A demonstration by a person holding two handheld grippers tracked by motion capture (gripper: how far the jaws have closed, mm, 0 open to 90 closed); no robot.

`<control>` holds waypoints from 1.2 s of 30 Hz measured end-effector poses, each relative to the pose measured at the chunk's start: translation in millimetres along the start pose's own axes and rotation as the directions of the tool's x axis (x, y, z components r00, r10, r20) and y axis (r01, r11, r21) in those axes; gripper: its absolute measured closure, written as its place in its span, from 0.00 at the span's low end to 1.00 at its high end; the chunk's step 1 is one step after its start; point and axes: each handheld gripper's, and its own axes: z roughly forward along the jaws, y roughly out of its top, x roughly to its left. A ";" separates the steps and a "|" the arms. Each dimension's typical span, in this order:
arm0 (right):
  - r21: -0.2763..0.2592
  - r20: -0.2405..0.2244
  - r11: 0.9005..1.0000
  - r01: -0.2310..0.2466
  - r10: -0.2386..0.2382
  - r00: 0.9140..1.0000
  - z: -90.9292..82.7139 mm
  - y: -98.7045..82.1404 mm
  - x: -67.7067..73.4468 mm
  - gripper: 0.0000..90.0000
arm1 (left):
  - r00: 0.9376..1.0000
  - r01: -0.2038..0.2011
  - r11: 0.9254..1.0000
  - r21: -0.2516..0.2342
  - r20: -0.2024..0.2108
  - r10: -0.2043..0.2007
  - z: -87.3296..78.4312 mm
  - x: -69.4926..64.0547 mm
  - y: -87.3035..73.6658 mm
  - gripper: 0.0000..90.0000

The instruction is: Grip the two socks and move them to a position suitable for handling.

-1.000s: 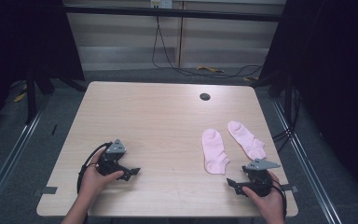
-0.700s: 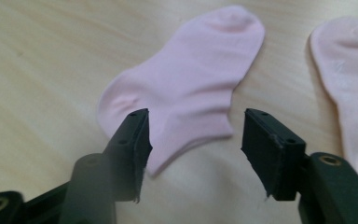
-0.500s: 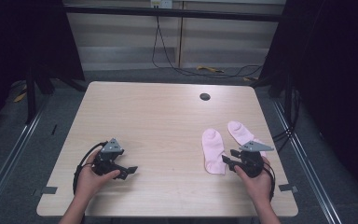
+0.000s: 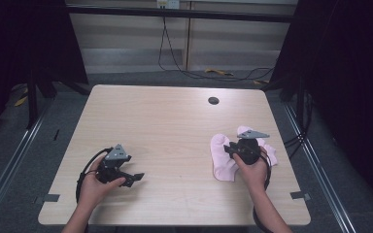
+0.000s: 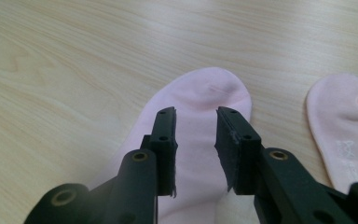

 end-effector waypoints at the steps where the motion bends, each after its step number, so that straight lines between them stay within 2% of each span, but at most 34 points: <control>1: 0.000 0.000 1.000 0.000 0.000 1.000 0.0 0.0 0.0 0.76 | 1.000 0.002 1.000 0.000 0.001 -0.002 0.5 -0.2 -0.3 0.15; 9: 0.013 0.013 1.000 0.008 -0.009 1.000 16.0 5.9 0.9 0.77 | 1.000 0.001 1.000 0.027 0.003 -0.001 3.9 -0.7 -1.9 0.15; 11: 0.011 0.017 1.000 -0.014 0.014 1.000 21.0 7.3 -1.5 0.77 | 1.000 0.002 1.000 0.025 0.006 -0.002 4.2 -1.0 -1.6 0.15; 22: 0.024 0.056 0.999 -0.031 0.029 0.998 32.1 9.7 -3.8 0.78 | 1.000 -0.004 1.000 0.025 0.007 0.004 4.5 -2.6 -1.0 0.16; 36: 0.077 0.040 0.997 0.001 -0.005 0.999 47.9 5.5 5.5 0.78 | 1.000 -0.018 0.999 0.030 0.002 0.018 3.6 -2.5 -0.7 0.16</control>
